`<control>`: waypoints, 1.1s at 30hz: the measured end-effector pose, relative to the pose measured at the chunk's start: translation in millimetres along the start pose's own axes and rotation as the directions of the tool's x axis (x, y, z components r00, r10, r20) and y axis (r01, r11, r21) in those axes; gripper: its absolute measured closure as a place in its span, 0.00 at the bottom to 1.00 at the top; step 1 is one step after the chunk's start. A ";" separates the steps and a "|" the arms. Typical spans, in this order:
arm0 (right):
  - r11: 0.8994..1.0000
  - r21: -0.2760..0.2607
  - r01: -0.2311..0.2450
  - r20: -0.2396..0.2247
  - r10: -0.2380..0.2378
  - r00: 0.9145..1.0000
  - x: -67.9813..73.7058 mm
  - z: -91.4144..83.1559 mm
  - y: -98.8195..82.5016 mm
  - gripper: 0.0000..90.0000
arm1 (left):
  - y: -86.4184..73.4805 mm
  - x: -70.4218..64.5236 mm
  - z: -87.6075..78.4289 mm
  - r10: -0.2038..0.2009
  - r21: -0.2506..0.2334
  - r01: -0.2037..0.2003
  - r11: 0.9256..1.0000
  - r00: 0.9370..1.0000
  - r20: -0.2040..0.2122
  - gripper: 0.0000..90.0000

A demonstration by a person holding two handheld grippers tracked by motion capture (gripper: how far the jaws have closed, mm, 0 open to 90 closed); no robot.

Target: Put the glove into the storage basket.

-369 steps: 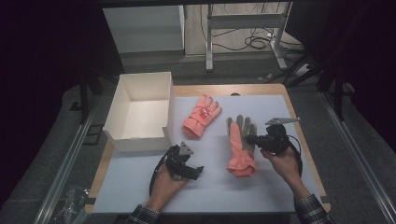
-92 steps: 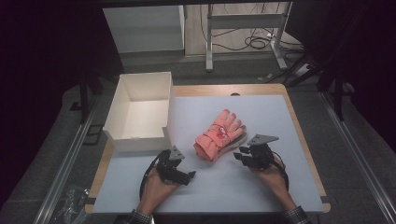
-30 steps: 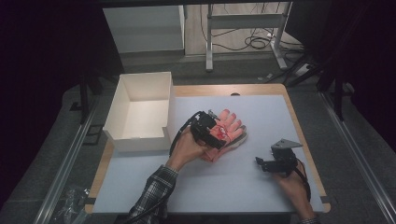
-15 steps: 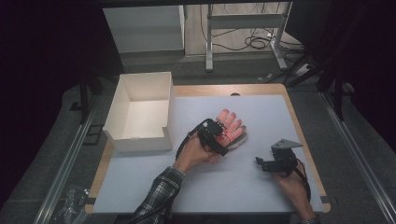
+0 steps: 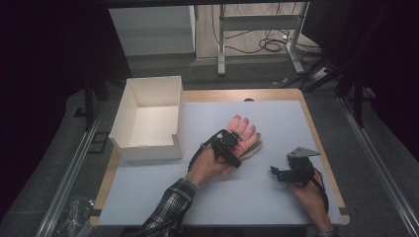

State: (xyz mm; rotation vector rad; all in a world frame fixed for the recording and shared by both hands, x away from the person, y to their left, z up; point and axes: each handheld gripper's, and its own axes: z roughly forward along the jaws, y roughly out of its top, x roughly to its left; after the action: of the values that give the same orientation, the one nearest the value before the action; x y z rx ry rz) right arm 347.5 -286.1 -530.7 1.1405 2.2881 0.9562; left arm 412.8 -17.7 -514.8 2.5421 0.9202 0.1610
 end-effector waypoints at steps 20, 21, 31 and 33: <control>1.000 0.000 -0.001 0.000 0.001 1.000 0.1 0.0 0.0 0.20 | 1.0 10.5 -16.5 0.016 -0.027 -0.014 1.000 0.996 0.089 0.48; 1.000 0.000 -0.001 0.000 0.001 1.000 0.1 0.0 0.0 0.20 | 1.2 10.5 -17.6 0.015 -0.030 -0.012 0.999 0.996 0.086 0.48; 1.000 0.000 -0.001 0.000 0.001 1.000 0.1 -0.1 0.0 0.20 | 1.7 14.8 -35.6 -0.022 -0.077 0.029 0.997 0.995 0.094 0.47; 1.000 -0.001 -0.001 0.000 0.001 1.000 0.1 0.0 0.0 0.20 | 1.7 15.8 -38.0 -0.025 -0.076 0.032 0.997 0.995 0.092 0.47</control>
State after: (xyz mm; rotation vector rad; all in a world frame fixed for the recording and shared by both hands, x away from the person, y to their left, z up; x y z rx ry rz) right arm 347.4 -286.0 -530.7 1.1416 2.2871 0.9571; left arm 416.6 4.7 -480.4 2.4425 0.8976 0.0702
